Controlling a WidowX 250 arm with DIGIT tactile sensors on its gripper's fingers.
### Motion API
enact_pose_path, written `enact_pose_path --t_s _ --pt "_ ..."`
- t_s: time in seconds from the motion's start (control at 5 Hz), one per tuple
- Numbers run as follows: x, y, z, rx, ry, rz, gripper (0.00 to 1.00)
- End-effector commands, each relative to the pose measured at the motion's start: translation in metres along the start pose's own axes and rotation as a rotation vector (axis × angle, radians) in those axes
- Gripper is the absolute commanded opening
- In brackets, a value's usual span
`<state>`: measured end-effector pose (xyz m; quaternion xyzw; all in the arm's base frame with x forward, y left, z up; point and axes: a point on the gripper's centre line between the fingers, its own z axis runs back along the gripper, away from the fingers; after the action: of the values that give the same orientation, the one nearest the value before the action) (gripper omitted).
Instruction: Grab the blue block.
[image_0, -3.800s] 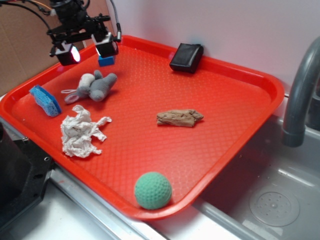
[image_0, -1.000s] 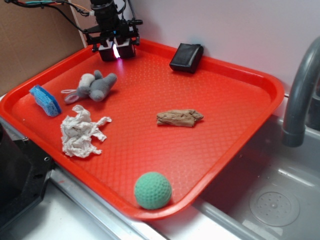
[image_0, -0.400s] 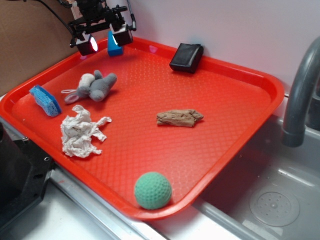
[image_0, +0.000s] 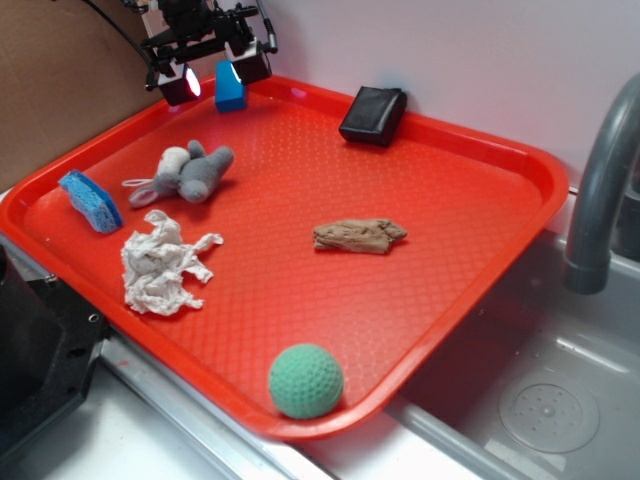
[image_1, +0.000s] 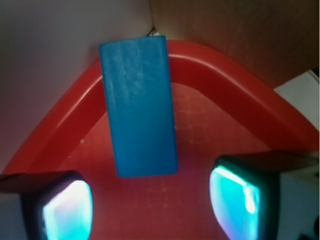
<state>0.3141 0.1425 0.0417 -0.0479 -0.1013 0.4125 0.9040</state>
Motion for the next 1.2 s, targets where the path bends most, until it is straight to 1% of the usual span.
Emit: enact_pose_path --t_s 0.0,0.2,0.6,1.0 --pt "0.02 -0.009 0.008 -0.082 -0.075 0.004 1.0" --pt "0.021 -0.014 -0.003 -0.092 -0.088 0.009 1.0" --pt "0.025 -0.015 -0.017 -0.057 -0.081 0.002 1.0" --pt "0.037 -0.015 -0.026 -0.033 -0.093 -0.003 1.0"
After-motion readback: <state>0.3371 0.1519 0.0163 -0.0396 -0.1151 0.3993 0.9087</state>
